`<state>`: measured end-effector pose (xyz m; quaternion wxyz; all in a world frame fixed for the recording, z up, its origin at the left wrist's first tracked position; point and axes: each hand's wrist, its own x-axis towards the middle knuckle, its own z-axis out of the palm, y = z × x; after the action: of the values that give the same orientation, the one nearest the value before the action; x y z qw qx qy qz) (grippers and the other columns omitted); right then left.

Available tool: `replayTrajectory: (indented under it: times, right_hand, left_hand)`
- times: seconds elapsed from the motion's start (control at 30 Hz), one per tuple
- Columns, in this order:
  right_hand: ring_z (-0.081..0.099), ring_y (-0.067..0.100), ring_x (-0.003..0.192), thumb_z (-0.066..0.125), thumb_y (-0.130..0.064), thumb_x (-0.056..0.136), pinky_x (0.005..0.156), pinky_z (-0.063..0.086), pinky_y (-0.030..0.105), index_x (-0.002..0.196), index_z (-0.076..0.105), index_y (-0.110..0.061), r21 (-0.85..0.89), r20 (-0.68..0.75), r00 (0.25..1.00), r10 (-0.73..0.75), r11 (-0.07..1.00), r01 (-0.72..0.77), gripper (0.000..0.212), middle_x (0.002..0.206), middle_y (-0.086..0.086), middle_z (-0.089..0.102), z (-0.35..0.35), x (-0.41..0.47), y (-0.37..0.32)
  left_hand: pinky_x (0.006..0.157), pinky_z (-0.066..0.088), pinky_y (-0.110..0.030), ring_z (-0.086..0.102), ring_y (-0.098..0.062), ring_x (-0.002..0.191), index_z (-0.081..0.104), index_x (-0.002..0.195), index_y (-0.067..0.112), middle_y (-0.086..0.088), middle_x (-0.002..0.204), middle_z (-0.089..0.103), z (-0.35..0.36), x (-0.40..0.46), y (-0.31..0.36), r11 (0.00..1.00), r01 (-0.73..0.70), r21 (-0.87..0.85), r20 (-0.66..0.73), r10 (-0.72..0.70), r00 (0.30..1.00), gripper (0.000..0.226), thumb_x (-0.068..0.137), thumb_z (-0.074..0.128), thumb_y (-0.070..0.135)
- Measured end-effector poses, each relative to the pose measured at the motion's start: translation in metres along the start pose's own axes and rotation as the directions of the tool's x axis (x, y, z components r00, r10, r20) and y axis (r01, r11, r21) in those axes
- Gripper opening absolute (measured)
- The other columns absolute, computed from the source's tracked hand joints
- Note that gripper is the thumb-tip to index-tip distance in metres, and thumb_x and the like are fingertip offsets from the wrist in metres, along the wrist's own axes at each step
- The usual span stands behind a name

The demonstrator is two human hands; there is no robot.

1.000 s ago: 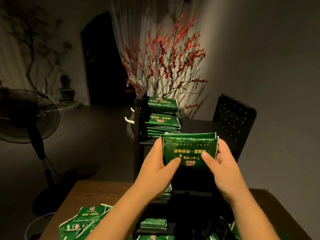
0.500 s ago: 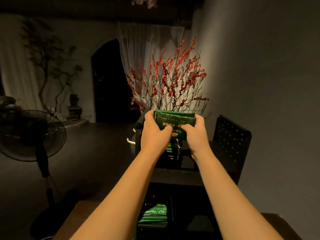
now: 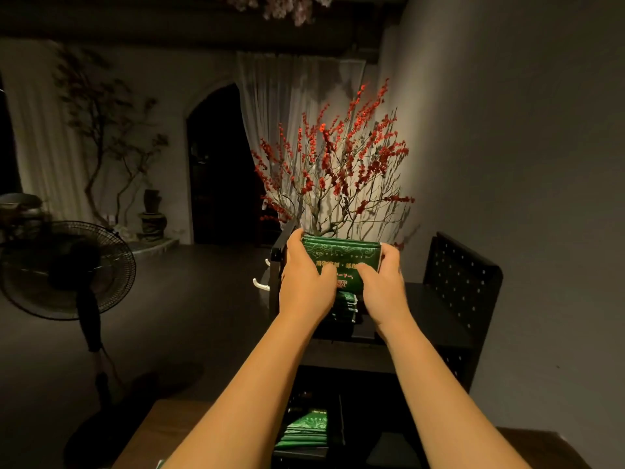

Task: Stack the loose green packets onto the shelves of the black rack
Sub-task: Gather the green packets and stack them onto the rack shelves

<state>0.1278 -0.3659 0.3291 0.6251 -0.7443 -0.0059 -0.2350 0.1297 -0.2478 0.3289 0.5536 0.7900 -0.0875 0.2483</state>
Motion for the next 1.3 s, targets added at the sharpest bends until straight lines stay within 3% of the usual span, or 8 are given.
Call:
replayTrajectory:
  times: [0.13, 0.3, 0.43, 0.53, 0.8, 1.0, 1.13, 1.3]
  right_hand:
    - [0.064, 0.017, 0.096, 0.054, -0.005, 0.092, 0.079, 0.057, 0.036, 0.107, 0.050, -0.023, 0.049, -0.056, 0.998, -0.023, 0.998, 0.026, 0.024, 0.112, 0.007, 0.061, -0.016, -0.001, -0.012]
    - [0.067, 0.024, 0.086, 0.052, -0.009, 0.092, 0.070, 0.055, 0.038, 0.110, 0.052, -0.008, 0.082, 0.064, 0.978, 0.198, 0.976, -0.203, 0.019, 0.097, 0.011, 0.067, -0.022, 0.004, -0.027]
    - [0.063, 0.027, 0.076, 0.053, -0.008, 0.085, 0.072, 0.048, 0.040, 0.093, 0.060, -0.003, 0.047, 0.103, 0.939, 0.328, 0.941, -0.334, 0.011, 0.076, 0.013, 0.065, -0.019, 0.005, -0.024]
    - [0.066, 0.036, 0.100, 0.054, -0.016, 0.077, 0.072, 0.046, 0.041, 0.115, 0.054, -0.003, 0.030, 0.089, 0.918, 0.386, 0.921, -0.389, 0.040, 0.104, 0.024, 0.067, -0.007, 0.012, -0.015]
    - [0.059, 0.036, 0.109, 0.055, -0.026, 0.058, 0.101, 0.045, 0.056, 0.116, 0.056, -0.007, -0.037, 0.143, 0.890, 0.432, 0.901, -0.432, 0.061, 0.116, 0.019, 0.062, 0.013, 0.026, -0.001]
    - [0.064, 0.020, 0.084, 0.051, -0.019, 0.096, 0.085, 0.048, 0.038, 0.096, 0.061, -0.007, 0.153, 0.098, 0.918, 0.384, 0.906, -0.395, 0.016, 0.090, 0.008, 0.067, 0.005, -0.008, -0.040]
    - [0.044, 0.023, 0.131, 0.043, -0.035, 0.103, 0.100, 0.033, 0.035, 0.143, 0.043, -0.010, 0.172, 0.118, 0.924, 0.365, 0.908, -0.381, 0.047, 0.131, 0.005, 0.055, -0.004, -0.017, -0.034]
    - [0.057, 0.017, 0.117, 0.043, -0.060, 0.095, 0.112, 0.033, 0.044, 0.106, 0.070, -0.026, 0.163, 0.226, 0.930, 0.289, 0.930, -0.328, 0.045, 0.114, -0.005, 0.069, 0.007, -0.018, -0.018]
  left_hand:
    - [0.112, 0.039, -0.047, 0.034, -0.018, 0.143, 0.000, 0.157, 0.033, 0.004, 0.161, 0.025, -0.007, -0.010, 0.000, 0.996, -0.086, -0.039, 0.067, 0.088, 0.994, 0.087, 0.092, 0.058, 0.020]
    - [0.124, 0.000, -0.031, -0.009, -0.007, 0.151, 0.002, 0.158, 0.021, 0.003, 0.166, 0.005, -0.013, -0.042, 0.003, 0.885, -0.406, 0.229, 0.113, 0.390, 0.914, 0.083, 0.092, 0.052, 0.022]
    - [0.107, 0.040, -0.045, 0.045, -0.018, 0.129, 0.050, 0.130, 0.021, 0.003, 0.134, 0.053, -0.014, -0.068, -0.017, 0.734, -0.635, 0.242, 0.137, 0.622, 0.771, 0.049, 0.081, 0.054, 0.028]
    - [0.076, 0.048, -0.039, 0.051, -0.011, 0.093, 0.059, 0.104, 0.024, 0.011, 0.099, 0.057, -0.012, -0.075, -0.031, 0.751, -0.602, 0.272, 0.197, 0.569, 0.799, 0.021, 0.086, 0.054, 0.034]
    - [0.078, 0.047, -0.039, 0.050, -0.016, 0.091, 0.061, 0.101, 0.024, 0.009, 0.097, 0.058, -0.014, -0.056, -0.027, 0.742, -0.499, 0.447, 0.251, 0.431, 0.867, 0.032, 0.088, 0.039, 0.044]
    - [0.082, 0.046, -0.034, 0.048, -0.015, 0.094, 0.059, 0.105, 0.024, 0.009, 0.101, 0.058, -0.015, -0.044, -0.021, 0.731, -0.467, 0.498, 0.239, 0.402, 0.884, 0.025, 0.090, 0.046, 0.040]
    - [0.082, 0.045, -0.035, 0.049, -0.017, 0.097, 0.059, 0.108, 0.023, 0.008, 0.104, 0.058, -0.014, -0.041, -0.015, 0.715, -0.456, 0.530, 0.246, 0.384, 0.890, 0.026, 0.092, 0.048, 0.040]
    - [0.083, 0.045, -0.037, 0.048, -0.019, 0.100, 0.057, 0.112, 0.022, 0.005, 0.108, 0.056, -0.014, -0.039, -0.010, 0.700, -0.429, 0.571, 0.257, 0.344, 0.903, 0.028, 0.093, 0.047, 0.041]
